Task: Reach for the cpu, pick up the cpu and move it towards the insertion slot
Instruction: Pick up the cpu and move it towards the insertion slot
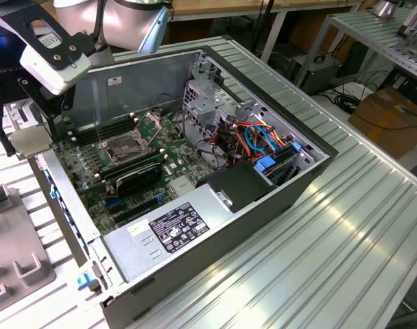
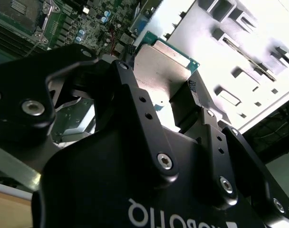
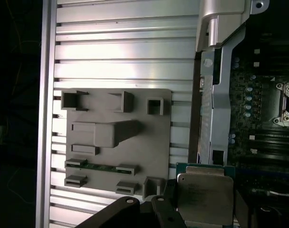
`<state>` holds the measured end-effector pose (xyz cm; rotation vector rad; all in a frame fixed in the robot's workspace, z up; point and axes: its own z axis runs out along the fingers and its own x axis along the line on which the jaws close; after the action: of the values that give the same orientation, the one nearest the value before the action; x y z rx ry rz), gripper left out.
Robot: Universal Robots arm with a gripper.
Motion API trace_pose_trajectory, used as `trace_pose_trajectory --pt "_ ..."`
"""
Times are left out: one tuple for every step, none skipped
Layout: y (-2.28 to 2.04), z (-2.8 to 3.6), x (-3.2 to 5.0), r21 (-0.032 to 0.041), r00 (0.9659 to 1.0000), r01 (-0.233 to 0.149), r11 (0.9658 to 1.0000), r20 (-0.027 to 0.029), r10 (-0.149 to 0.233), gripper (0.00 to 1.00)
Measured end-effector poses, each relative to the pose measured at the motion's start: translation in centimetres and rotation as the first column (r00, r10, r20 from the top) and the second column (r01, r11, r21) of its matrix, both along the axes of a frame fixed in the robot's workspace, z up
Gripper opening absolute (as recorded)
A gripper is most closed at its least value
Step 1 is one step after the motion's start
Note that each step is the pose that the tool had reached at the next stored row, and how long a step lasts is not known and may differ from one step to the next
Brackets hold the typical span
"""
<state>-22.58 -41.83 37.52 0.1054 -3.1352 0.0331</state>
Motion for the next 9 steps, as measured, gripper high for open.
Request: trace_pose_trajectory --pt "0.00 0.00 0.11 0.0000 1.0000 0.000 1.0000 -0.0001 0.000 0.55" --pt "0.00 0.00 0.24 0.0000 1.0000 0.000 1.0000 -0.0001 0.000 0.55" --pt "0.00 0.01 0.51 -0.0001 1.0000 0.000 1.0000 -0.0001 0.000 0.55" --pt "0.00 0.00 0.92 -0.0001 1.0000 0.000 1.0000 -0.0001 0.000 0.55" --pt "0.00 0.00 1.20 -0.0001 1.0000 0.000 1.0000 -0.0001 0.000 0.55" --pt "0.00 0.00 1.49 0.0000 1.0000 0.000 1.0000 0.0000 0.000 0.55" --pt "0.00 0.00 1.55 0.0000 1.0000 0.000 1.0000 -0.0001 0.000 0.55" --pt "0.00 0.00 1.54 0.0000 1.0000 0.000 1.0000 -0.0001 0.000 0.55" --pt "0.00 0.00 1.55 0.0000 1.0000 0.000 1.0000 -0.0001 0.000 0.55"
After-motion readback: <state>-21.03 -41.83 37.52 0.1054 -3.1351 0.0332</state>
